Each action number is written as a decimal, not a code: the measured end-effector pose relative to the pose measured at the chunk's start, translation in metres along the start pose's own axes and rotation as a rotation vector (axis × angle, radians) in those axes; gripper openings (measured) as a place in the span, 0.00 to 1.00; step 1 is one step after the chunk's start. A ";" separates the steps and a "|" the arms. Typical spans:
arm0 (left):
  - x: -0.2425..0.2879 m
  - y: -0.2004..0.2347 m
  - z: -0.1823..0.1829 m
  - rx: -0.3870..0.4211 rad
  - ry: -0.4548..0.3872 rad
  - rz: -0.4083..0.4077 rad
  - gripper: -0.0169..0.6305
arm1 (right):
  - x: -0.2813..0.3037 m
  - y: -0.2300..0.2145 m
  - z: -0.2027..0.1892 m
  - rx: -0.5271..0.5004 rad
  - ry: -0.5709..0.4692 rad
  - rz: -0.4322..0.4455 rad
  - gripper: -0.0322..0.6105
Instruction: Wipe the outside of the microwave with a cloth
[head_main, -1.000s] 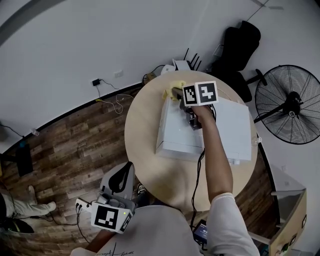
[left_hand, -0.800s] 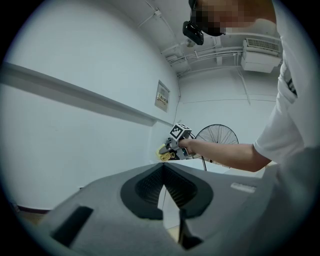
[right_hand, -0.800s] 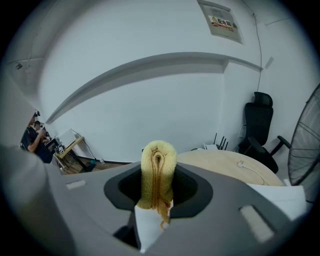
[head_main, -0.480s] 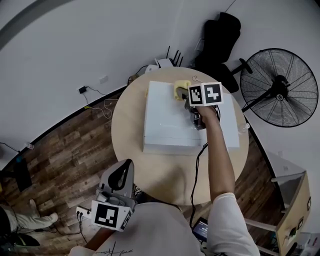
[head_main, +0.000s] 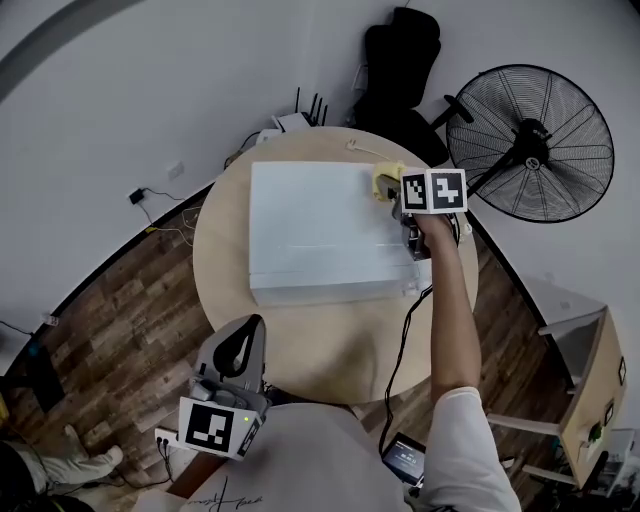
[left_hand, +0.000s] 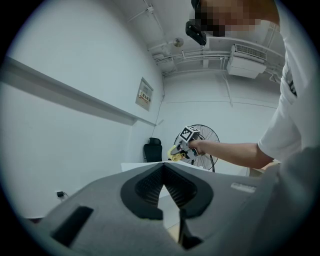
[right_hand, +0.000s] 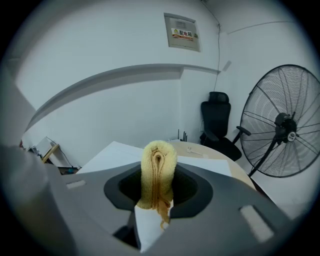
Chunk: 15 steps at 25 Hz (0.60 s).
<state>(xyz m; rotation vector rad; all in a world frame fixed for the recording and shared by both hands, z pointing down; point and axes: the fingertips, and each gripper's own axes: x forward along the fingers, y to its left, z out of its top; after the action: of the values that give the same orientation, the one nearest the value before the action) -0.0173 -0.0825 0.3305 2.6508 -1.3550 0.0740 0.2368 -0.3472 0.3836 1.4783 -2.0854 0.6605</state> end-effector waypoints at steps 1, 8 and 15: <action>0.005 -0.005 0.000 0.002 0.005 -0.015 0.01 | -0.004 -0.012 -0.003 0.007 0.003 -0.017 0.26; 0.036 -0.032 -0.003 0.008 0.031 -0.094 0.01 | -0.021 -0.088 -0.027 0.041 0.039 -0.129 0.26; 0.066 -0.050 -0.010 0.008 0.070 -0.139 0.01 | -0.021 -0.140 -0.044 0.023 0.109 -0.195 0.26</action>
<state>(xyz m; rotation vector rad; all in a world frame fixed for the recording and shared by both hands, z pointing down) 0.0621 -0.1047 0.3422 2.7136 -1.1481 0.1539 0.3814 -0.3453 0.4181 1.5966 -1.8306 0.6753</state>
